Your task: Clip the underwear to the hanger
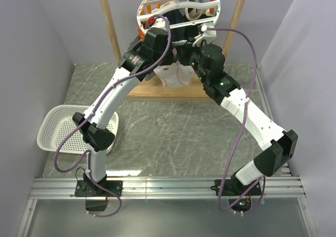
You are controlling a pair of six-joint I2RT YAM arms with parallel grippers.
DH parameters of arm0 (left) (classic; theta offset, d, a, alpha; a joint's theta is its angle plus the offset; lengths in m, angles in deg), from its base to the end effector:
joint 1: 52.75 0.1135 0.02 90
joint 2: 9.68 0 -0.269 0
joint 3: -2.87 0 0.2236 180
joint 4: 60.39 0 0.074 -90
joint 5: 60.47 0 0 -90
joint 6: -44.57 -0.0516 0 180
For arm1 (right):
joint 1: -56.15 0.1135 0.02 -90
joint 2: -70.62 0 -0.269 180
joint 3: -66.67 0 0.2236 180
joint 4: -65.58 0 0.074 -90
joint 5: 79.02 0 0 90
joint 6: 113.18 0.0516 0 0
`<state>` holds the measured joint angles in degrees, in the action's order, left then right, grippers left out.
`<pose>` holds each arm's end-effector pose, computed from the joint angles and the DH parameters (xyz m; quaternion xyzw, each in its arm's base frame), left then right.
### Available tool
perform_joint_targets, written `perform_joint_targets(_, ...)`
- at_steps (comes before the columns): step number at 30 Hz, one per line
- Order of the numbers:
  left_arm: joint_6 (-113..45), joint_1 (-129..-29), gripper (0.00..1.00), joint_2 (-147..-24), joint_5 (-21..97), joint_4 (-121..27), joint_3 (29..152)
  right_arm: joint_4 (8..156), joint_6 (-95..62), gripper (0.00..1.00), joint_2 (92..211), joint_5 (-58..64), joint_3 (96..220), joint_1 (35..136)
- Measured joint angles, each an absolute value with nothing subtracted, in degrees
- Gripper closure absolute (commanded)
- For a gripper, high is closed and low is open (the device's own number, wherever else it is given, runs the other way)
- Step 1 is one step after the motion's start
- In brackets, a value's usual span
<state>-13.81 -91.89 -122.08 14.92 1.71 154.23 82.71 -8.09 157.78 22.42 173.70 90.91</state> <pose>0.3265 -0.2489 0.4541 -0.0156 0.8306 -0.2299 0.5070 0.2863 0.1862 0.4641 -0.0462 0.6888 0.2412 0.6821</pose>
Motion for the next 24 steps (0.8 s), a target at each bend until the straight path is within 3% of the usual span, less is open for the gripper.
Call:
perform_joint_targets(19,-10.82,-90.16,1.00,-121.88,19.16,-1.11,152.50,79.43,-11.94,1.00,157.73,24.89,171.10,91.55)
perform_joint_targets(24,-10.23,-89.68,1.00,-121.77,20.07,-1.27,152.37,79.21,-11.96,0.86,157.73,24.71,171.01,91.55)
